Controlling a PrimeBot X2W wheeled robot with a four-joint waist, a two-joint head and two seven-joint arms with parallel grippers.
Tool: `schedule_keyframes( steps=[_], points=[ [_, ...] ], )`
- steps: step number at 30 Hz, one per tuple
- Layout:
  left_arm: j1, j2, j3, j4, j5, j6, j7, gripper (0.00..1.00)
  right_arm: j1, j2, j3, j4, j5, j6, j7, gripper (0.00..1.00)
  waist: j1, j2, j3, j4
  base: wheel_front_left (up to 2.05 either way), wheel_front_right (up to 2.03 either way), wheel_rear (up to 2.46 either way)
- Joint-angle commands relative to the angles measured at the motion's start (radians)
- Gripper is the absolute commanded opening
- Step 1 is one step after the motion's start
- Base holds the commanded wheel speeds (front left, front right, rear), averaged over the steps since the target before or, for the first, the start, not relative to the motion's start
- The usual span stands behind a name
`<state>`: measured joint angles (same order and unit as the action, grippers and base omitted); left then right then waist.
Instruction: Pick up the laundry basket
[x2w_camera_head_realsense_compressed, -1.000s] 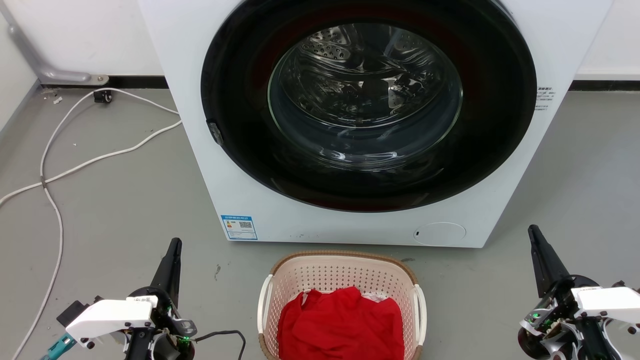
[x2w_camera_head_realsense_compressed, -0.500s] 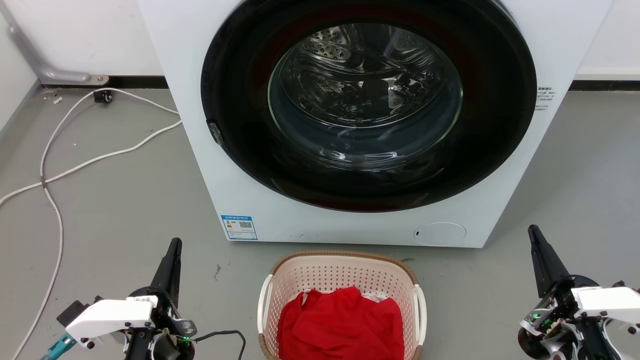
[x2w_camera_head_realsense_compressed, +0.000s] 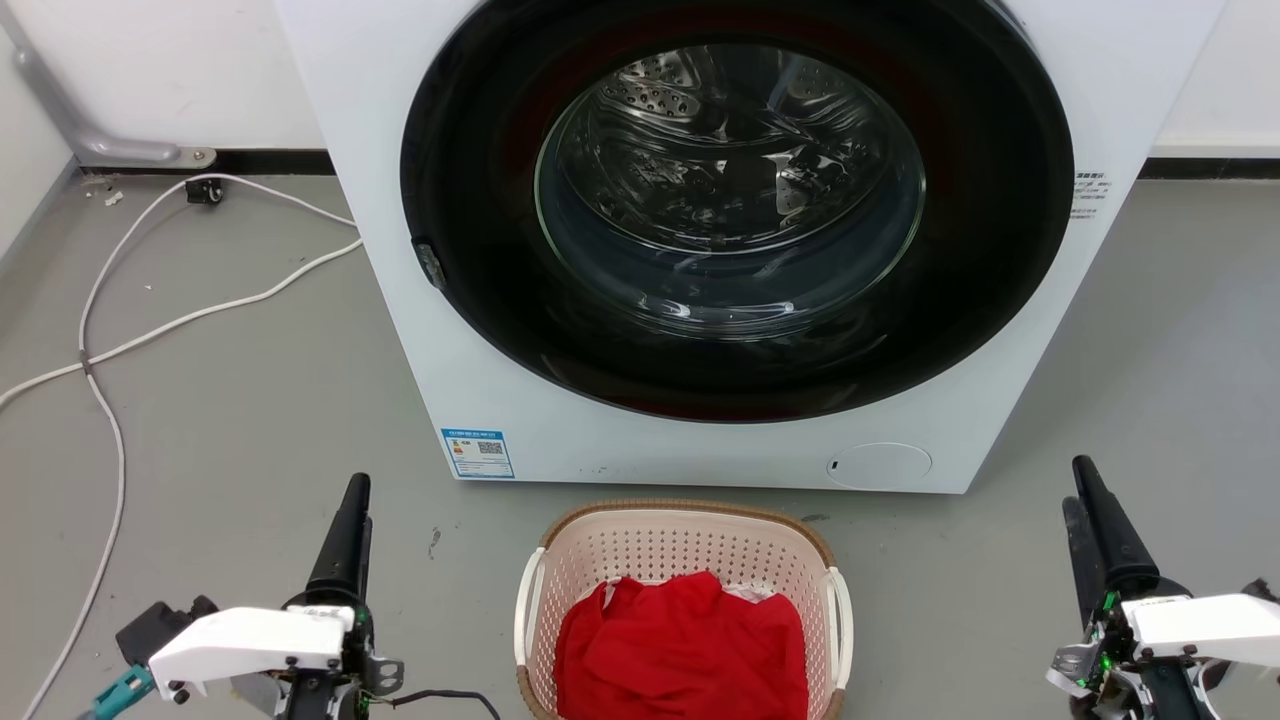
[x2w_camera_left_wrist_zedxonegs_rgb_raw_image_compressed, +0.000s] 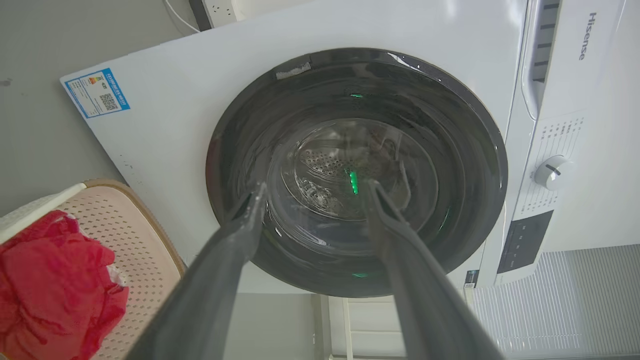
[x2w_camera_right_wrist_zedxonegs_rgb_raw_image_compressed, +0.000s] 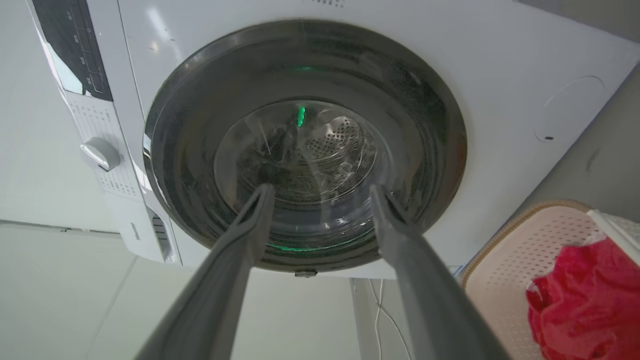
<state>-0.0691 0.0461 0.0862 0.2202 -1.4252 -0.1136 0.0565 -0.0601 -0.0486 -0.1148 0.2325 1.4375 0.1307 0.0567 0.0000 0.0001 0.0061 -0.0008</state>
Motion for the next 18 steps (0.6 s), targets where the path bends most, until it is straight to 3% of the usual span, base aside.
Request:
schedule_keyframes(
  steps=[1,9,18],
  points=[
    [-0.014,0.003,-0.008,-0.032,0.054,0.008,-0.012,1.0,-0.007,-0.003,0.001,-0.034,-0.055,0.0,-0.012,1.0,0.0,-0.0001,0.001,0.0,0.0,0.0,0.0],
    [-0.004,0.004,-0.034,-0.07,0.229,0.057,-0.048,1.0,0.013,-0.003,0.018,-0.084,-0.256,0.0,-0.047,1.0,0.0,-0.0001,0.004,-0.001,0.0,0.0,0.0],
    [0.006,0.004,-0.061,-0.095,0.393,0.08,-0.084,1.0,0.029,-0.003,0.038,-0.123,-0.442,0.0,-0.084,1.0,0.0,-0.0001,0.007,-0.002,0.0,0.0,0.0]
  ],
)
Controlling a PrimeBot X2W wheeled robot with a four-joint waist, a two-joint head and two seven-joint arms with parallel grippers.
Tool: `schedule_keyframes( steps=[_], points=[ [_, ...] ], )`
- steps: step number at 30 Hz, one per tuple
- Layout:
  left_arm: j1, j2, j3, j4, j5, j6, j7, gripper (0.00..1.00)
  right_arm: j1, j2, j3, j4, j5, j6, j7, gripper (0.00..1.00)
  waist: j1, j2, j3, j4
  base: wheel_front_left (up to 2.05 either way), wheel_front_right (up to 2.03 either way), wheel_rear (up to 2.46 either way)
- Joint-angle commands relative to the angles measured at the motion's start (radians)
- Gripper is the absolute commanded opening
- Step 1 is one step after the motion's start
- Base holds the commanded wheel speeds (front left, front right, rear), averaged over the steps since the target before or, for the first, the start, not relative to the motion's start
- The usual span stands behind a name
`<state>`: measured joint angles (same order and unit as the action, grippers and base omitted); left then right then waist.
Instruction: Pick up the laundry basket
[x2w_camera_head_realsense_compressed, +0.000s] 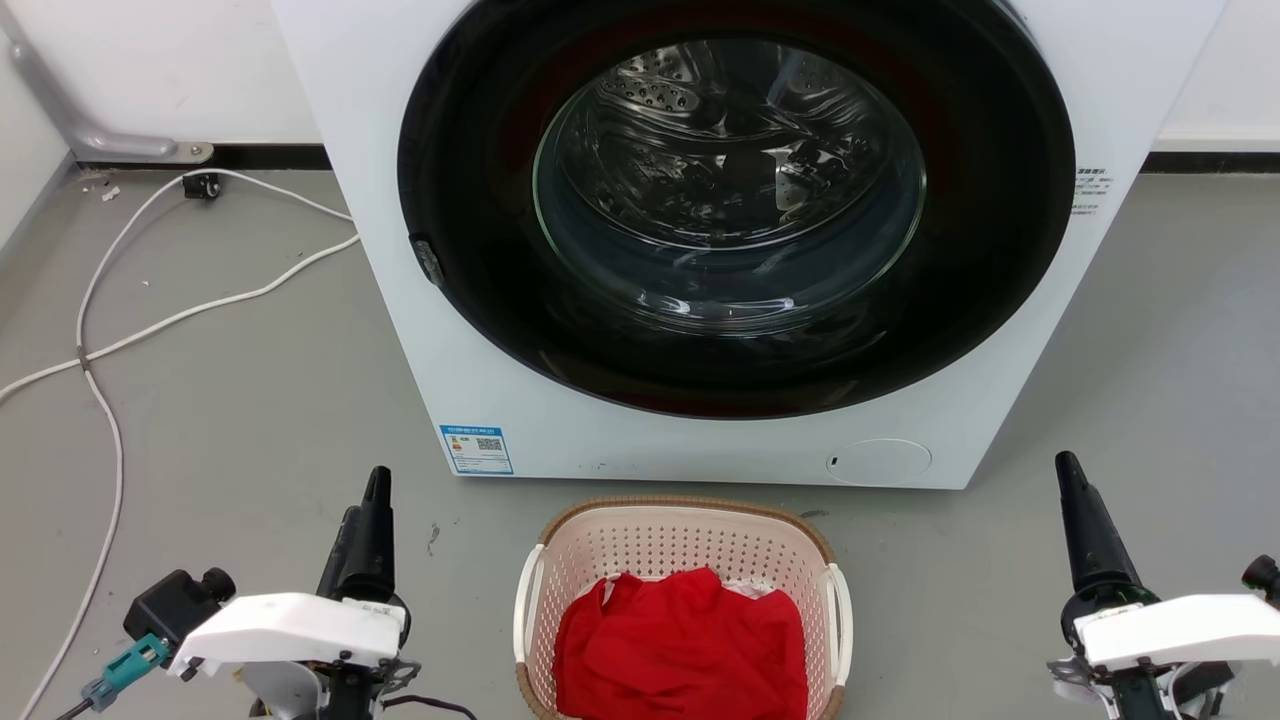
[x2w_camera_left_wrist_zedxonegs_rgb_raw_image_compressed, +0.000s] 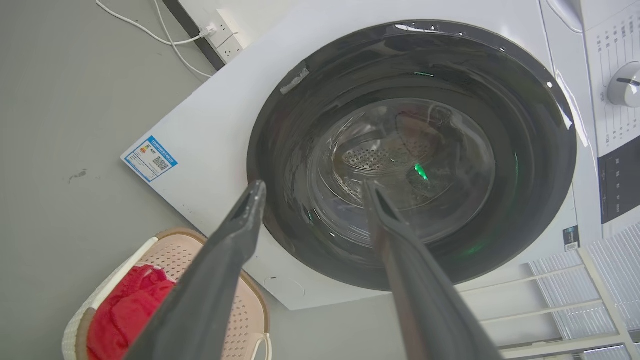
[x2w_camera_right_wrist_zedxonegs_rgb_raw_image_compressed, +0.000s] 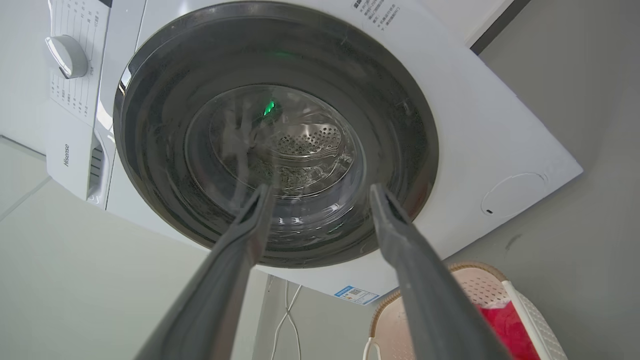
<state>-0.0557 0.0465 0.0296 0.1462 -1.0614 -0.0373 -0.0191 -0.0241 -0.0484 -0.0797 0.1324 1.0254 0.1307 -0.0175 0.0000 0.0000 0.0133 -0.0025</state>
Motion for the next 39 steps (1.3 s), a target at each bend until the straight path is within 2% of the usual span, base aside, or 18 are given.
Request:
schedule_keyframes(
  steps=[1,26,39],
  points=[
    [-0.007,0.003,-0.007,-0.024,0.045,0.006,-0.012,1.0,-0.005,-0.003,0.004,-0.026,-0.045,0.0,-0.013,1.0,0.0,0.0,0.001,0.0,0.0,0.0,0.0],
    [0.022,0.004,-0.037,-0.081,0.374,0.03,-0.099,1.0,0.042,-0.003,0.044,-0.102,-0.45,0.0,-0.101,1.0,0.0,0.0,0.005,-0.002,0.0,0.0,0.0],
    [0.038,0.004,-0.049,-0.084,0.498,0.043,-0.132,1.0,0.064,-0.003,0.05,-0.114,-0.599,0.0,-0.134,1.0,0.0,0.0,0.006,-0.003,0.0,0.0,0.0]
  ],
)
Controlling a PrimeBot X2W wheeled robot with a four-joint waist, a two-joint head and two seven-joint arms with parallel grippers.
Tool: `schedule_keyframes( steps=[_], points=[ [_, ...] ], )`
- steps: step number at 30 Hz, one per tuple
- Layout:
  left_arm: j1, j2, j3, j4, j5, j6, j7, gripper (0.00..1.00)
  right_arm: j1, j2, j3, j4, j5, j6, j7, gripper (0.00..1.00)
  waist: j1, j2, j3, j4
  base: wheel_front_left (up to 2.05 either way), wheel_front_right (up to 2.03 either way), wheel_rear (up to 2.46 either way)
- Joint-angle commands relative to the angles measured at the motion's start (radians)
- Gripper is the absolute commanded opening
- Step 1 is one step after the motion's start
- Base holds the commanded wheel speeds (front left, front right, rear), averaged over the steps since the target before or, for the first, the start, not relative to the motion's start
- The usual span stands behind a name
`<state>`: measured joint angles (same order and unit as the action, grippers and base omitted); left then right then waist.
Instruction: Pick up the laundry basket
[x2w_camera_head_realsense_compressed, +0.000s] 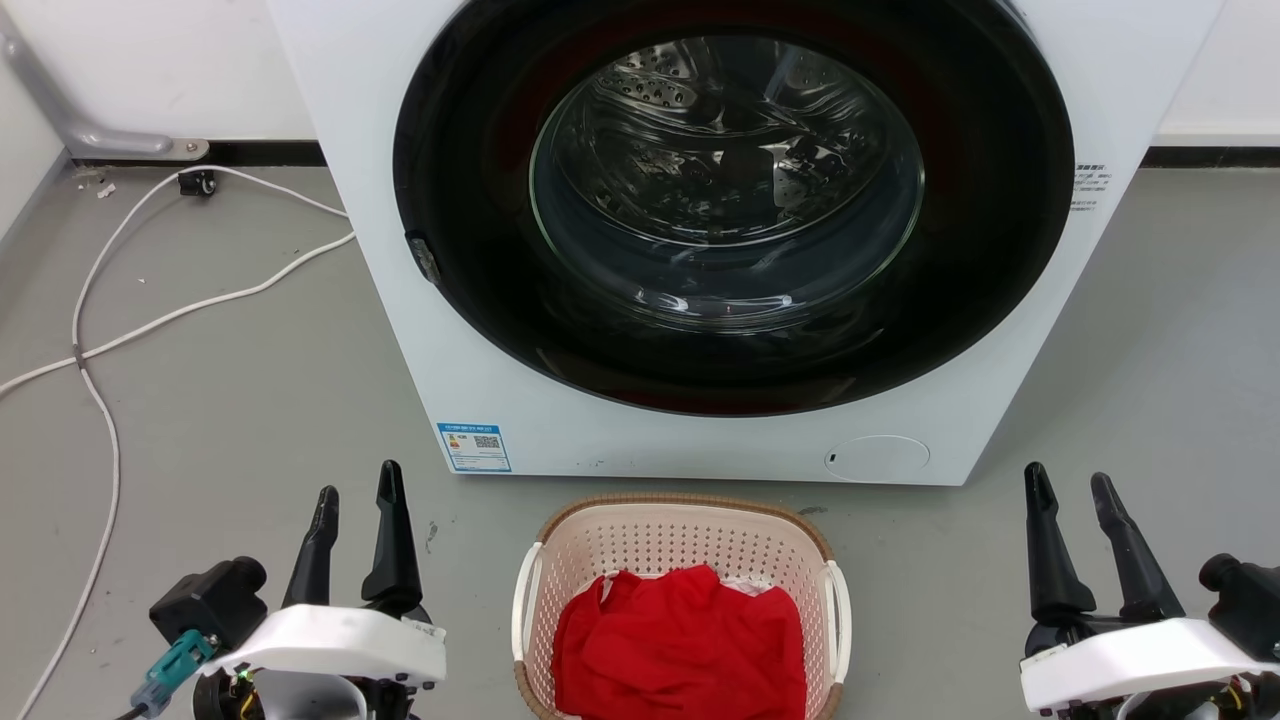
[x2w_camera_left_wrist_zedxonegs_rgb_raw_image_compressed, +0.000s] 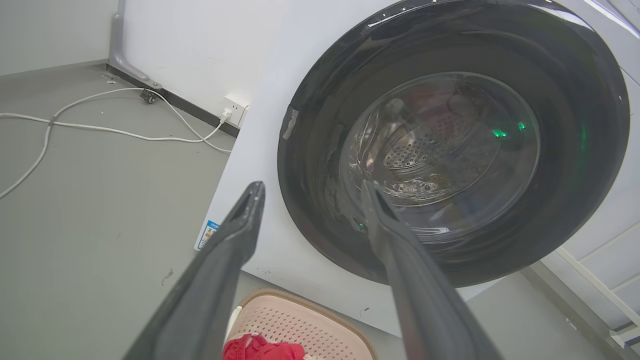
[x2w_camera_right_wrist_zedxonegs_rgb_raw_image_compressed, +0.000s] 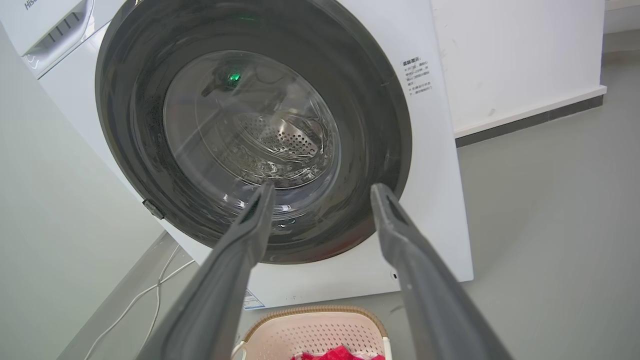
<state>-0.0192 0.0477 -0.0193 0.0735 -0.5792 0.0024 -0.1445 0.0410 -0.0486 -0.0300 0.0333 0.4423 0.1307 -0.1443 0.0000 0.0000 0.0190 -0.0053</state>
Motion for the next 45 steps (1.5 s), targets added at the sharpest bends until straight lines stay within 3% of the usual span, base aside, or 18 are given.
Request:
schedule_keyframes(
  steps=[1,26,45],
  points=[
    [0.002,0.003,0.0,-0.011,0.025,0.005,-0.009,1.0,0.002,-0.003,0.001,-0.013,-0.033,0.0,-0.009,1.0,0.0,0.0,0.0,0.0,0.0,0.0,0.0],
    [0.029,0.004,-0.007,-0.023,0.241,0.02,-0.067,1.0,0.033,-0.003,0.009,-0.042,-0.293,0.0,-0.069,1.0,0.0,0.0,0.004,-0.002,0.0,0.0,0.0],
    [0.045,0.004,-0.028,-0.014,0.377,0.016,-0.105,1.0,0.056,-0.003,0.011,-0.048,-0.426,0.0,-0.105,1.0,0.0,0.0,0.006,-0.004,0.0,0.0,0.0]
  ],
)
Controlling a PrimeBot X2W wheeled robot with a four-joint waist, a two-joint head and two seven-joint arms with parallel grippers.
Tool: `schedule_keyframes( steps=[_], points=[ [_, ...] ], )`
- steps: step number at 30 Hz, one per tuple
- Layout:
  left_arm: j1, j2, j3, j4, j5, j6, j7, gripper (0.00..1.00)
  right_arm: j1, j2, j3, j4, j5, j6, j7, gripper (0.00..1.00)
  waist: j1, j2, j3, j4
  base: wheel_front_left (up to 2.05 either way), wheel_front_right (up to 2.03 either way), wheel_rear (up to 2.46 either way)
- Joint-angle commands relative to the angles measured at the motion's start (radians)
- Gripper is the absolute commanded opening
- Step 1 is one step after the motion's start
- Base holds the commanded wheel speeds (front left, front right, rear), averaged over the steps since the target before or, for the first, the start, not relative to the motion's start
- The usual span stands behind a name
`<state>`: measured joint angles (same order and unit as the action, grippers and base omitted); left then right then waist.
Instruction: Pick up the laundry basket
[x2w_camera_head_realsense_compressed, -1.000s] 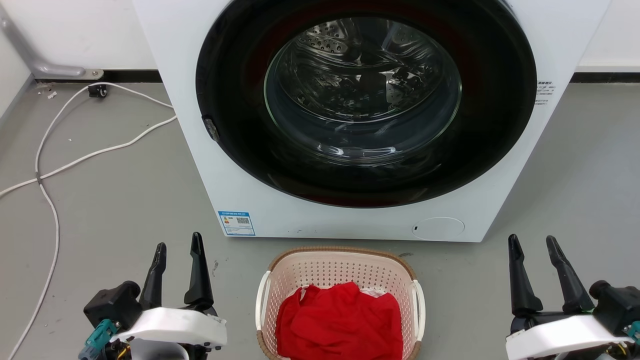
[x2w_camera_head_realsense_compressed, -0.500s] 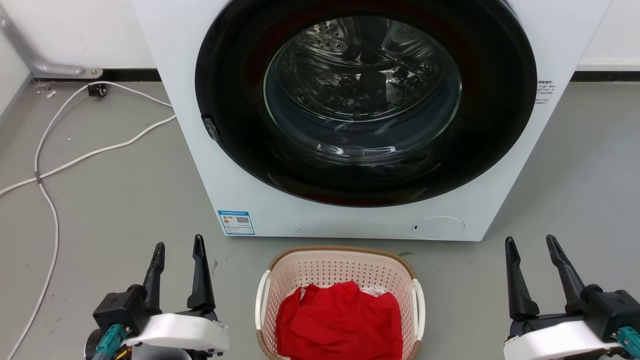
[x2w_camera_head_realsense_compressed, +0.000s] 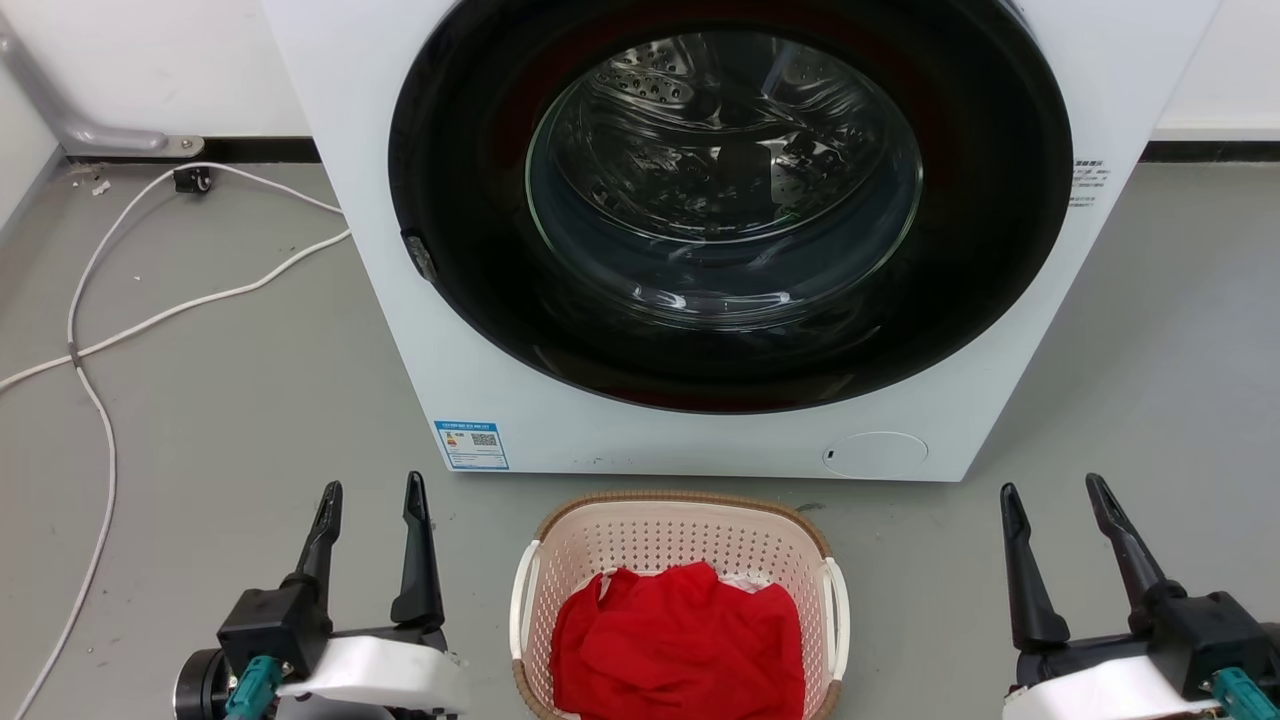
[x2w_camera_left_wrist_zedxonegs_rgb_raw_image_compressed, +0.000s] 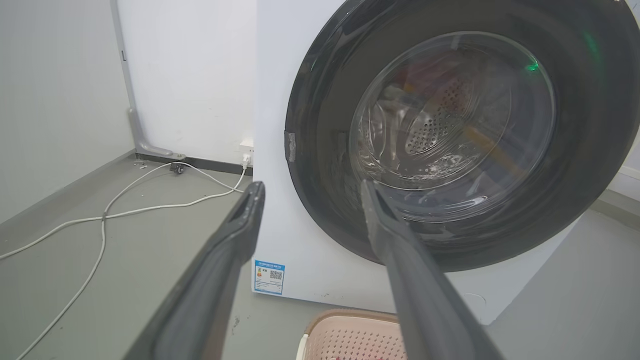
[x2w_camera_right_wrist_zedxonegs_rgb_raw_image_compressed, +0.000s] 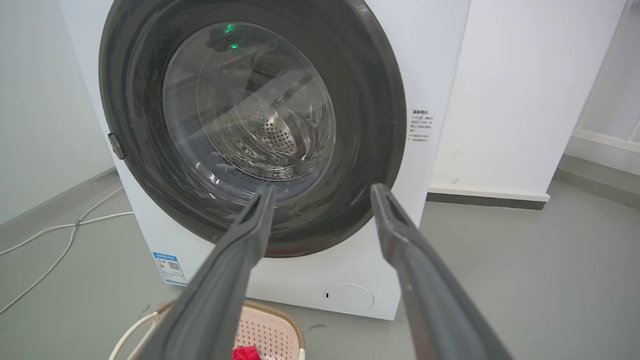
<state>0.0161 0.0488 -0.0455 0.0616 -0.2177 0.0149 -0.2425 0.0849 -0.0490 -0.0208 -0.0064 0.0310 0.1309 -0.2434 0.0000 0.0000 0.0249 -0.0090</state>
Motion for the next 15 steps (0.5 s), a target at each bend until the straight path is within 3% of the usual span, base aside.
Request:
schedule_keyframes(
  steps=[1,15],
  points=[
    [0.011,0.003,-0.002,-0.002,0.022,0.004,-0.009,1.0,0.013,-0.002,0.002,-0.008,-0.02,0.0,-0.007,1.0,0.0,0.0,0.0,0.0,0.0,0.0,0.0],
    [0.019,0.003,-0.004,0.002,0.08,0.008,-0.026,1.0,0.022,-0.002,0.004,-0.008,-0.07,0.0,-0.022,1.0,0.0,0.0,0.001,-0.003,0.0,0.0,0.0]
  ],
)
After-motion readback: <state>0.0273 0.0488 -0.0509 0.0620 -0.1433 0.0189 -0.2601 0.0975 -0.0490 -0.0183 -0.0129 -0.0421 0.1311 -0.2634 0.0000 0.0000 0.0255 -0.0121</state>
